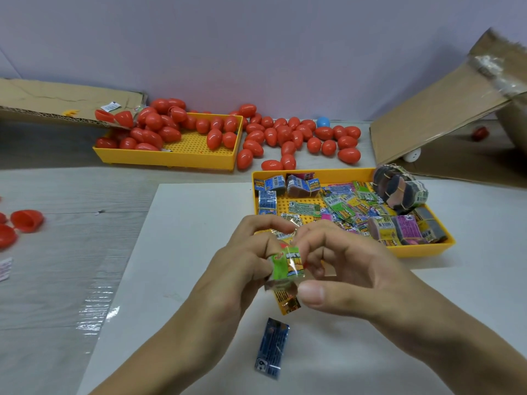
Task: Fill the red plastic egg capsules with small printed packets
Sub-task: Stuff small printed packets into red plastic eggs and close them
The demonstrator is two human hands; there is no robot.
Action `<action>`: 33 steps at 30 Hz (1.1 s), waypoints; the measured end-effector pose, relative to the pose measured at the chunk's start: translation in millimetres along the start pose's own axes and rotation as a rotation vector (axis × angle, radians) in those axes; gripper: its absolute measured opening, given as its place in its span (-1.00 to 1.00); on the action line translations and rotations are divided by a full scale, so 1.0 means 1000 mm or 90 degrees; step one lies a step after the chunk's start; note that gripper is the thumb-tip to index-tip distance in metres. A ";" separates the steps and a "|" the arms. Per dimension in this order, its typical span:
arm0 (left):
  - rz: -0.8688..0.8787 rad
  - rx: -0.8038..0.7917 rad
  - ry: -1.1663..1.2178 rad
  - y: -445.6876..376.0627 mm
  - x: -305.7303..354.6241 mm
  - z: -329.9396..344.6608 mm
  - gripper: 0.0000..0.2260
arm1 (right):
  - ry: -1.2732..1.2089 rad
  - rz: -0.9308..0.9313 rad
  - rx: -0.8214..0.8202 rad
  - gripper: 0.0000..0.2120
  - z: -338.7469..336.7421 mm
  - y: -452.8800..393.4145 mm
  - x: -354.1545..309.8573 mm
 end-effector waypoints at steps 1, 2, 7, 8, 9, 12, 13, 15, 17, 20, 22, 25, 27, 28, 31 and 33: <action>0.012 0.013 -0.002 0.001 0.003 0.000 -0.72 | 0.017 -0.011 0.003 -0.79 0.001 0.000 -0.001; 0.006 0.020 -0.005 0.002 0.006 0.000 -0.76 | 0.020 -0.019 0.011 -0.80 0.000 0.000 -0.001; -0.003 0.019 -0.027 0.002 0.014 0.001 -0.78 | 0.124 -0.066 0.067 -0.52 -0.001 0.000 0.001; -0.002 0.023 -0.033 0.001 0.014 0.001 -0.78 | 0.151 -0.086 0.087 -0.53 -0.001 0.000 0.000; 0.002 0.032 -0.034 0.002 0.012 0.002 -0.77 | 0.166 -0.107 0.109 -0.56 -0.002 0.000 -0.001; 0.003 0.038 -0.002 -0.008 0.018 0.008 -0.73 | 0.159 -0.141 0.140 -0.67 -0.003 0.002 -0.002; -0.024 0.013 0.015 -0.011 0.018 0.013 -0.74 | 0.150 -0.145 0.140 -0.68 -0.003 0.002 -0.002; -0.070 -0.021 0.053 -0.012 0.024 0.020 -0.76 | 0.127 -0.144 0.136 -0.66 -0.004 0.002 -0.002; -0.021 0.021 0.064 -0.010 0.027 0.022 -0.88 | 0.112 -0.141 0.137 -0.66 -0.004 0.001 -0.002; -0.011 0.054 0.098 -0.004 0.021 0.020 -0.79 | 0.104 -0.140 0.138 -0.68 -0.003 0.001 -0.003; -0.005 0.054 0.089 -0.005 0.016 0.019 -0.87 | 0.116 -0.132 0.134 -0.68 -0.002 0.002 -0.003; 0.046 0.047 0.103 -0.003 0.015 0.019 -0.70 | 0.081 -0.113 0.100 -0.66 0.004 0.001 -0.005; 0.046 0.056 0.104 -0.004 0.012 0.020 -0.60 | 0.048 -0.090 0.093 -0.70 0.005 0.000 -0.005; 0.050 0.043 0.087 -0.004 0.012 0.022 -0.62 | 0.046 -0.075 0.100 -0.77 0.005 0.000 -0.003; 0.065 0.036 0.028 -0.007 0.010 0.021 -0.68 | 0.056 -0.032 0.110 -0.86 0.003 -0.002 0.002; 0.072 0.071 -0.008 -0.005 0.013 0.018 -0.69 | -0.005 -0.017 0.080 -0.89 0.003 -0.002 0.003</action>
Point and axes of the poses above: each hand's wrist, its own y-axis away from the middle knuckle, its own z-axis out of the palm, x = y × z, the point moved 5 cm from there along -y, towards the middle knuckle, and after that the axes turned 7 degrees about z, right-handed, at the moved point
